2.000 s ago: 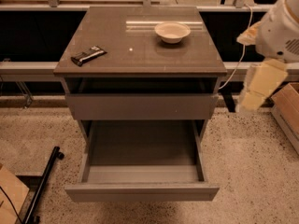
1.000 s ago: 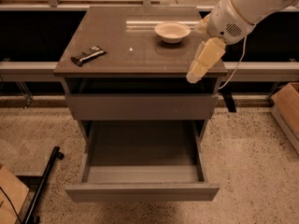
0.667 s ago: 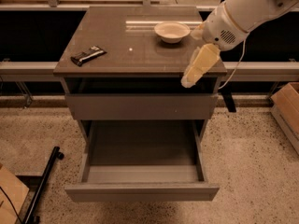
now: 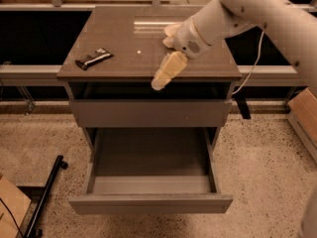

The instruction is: Place rxbar chocolate into middle drawer

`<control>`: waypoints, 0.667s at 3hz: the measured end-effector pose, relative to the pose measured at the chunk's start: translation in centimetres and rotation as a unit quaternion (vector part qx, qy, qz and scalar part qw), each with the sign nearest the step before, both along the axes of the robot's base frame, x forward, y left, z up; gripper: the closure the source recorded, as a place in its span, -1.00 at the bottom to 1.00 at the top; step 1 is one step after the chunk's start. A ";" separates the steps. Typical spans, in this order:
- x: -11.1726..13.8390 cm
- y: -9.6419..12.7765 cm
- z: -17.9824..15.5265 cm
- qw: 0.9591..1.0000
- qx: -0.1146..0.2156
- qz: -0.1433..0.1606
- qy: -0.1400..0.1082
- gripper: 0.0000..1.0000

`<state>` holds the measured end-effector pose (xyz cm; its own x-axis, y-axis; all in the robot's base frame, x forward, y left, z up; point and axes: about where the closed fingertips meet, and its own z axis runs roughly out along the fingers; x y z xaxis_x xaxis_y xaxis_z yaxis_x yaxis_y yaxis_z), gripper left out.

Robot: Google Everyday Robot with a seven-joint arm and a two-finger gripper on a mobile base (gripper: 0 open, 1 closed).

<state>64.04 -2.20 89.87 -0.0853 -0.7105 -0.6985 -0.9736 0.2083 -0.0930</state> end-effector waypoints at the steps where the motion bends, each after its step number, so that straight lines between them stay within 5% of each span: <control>1: 3.6 4.3 -2.3 0.999 0.040 0.006 0.012 -1.00; 2: 8.3 8.8 -3.8 0.996 0.088 0.001 0.016 -1.00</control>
Offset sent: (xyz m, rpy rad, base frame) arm 0.1133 0.1145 -0.0535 0.2293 0.0509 -0.0020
